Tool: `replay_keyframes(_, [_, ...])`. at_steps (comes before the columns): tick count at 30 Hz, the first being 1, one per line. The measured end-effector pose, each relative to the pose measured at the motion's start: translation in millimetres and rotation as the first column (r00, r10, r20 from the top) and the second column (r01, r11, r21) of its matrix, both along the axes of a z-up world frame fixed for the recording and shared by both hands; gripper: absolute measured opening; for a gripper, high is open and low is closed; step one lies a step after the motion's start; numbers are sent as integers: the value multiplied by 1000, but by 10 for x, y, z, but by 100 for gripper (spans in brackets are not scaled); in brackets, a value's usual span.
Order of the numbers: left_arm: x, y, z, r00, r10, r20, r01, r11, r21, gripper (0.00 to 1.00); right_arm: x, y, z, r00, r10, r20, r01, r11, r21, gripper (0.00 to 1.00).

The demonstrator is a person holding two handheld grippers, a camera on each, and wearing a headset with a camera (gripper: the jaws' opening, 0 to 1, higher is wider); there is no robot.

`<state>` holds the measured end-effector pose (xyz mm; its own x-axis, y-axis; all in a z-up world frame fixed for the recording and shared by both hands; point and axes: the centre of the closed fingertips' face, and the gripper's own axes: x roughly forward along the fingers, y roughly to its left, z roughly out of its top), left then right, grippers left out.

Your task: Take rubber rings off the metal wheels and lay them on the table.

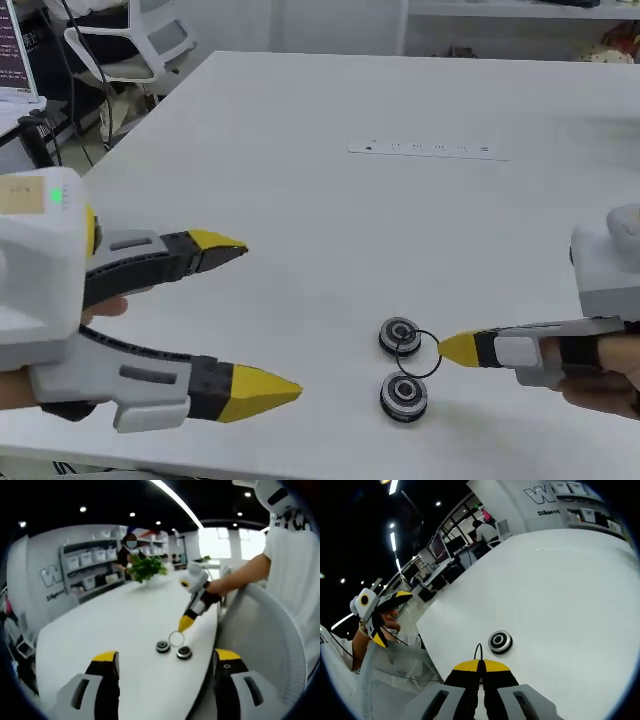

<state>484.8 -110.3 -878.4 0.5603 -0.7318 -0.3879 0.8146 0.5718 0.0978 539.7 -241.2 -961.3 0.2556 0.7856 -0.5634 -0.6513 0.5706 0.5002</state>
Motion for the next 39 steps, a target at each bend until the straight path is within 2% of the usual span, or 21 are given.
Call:
replay_keyframes(2, [-12, 45, -31, 999, 43, -14, -43, 999, -32, 78, 9, -2, 36, 1000, -10, 1, 10, 1000, 15, 0])
replay_keyframes(8, [-39, 111, -187, 994, 104, -40, -106, 994, -36, 83, 48, 19, 162, 999, -39, 18, 38, 997, 65, 0])
replay_keyframes(12, [-64, 77, -244, 992, 110, -57, -113, 993, -42, 86, 46, 46, 204, 999, -39, 22, 37, 996, 87, 0])
replay_keyframes(16, [-65, 74, -324, 991, 121, -61, -121, 993, -5, 89, 26, 88, 249, 999, -30, 33, 26, 994, 105, 0])
replay_keyframes(23, [-75, 67, -322, 989, 130, -70, -132, 991, -26, 90, -18, 177, 335, 999, -3, 54, -4, 990, 139, 0])
replay_keyframes(28, [-104, 39, -365, 990, 113, -84, -115, 993, -11, 92, -58, 259, 332, 998, 22, 51, -29, 990, 140, 0])
replay_keyframes(34, [-99, 35, -350, 990, 115, -81, -117, 993, -25, 93, -112, 409, 321, 998, 48, 37, -53, 987, 150, 0])
replay_keyframes(39, [-101, 30, -362, 990, 113, -84, -115, 993, -19, 92, -186, 526, 221, 993, 114, 35, -117, 988, 101, 0])
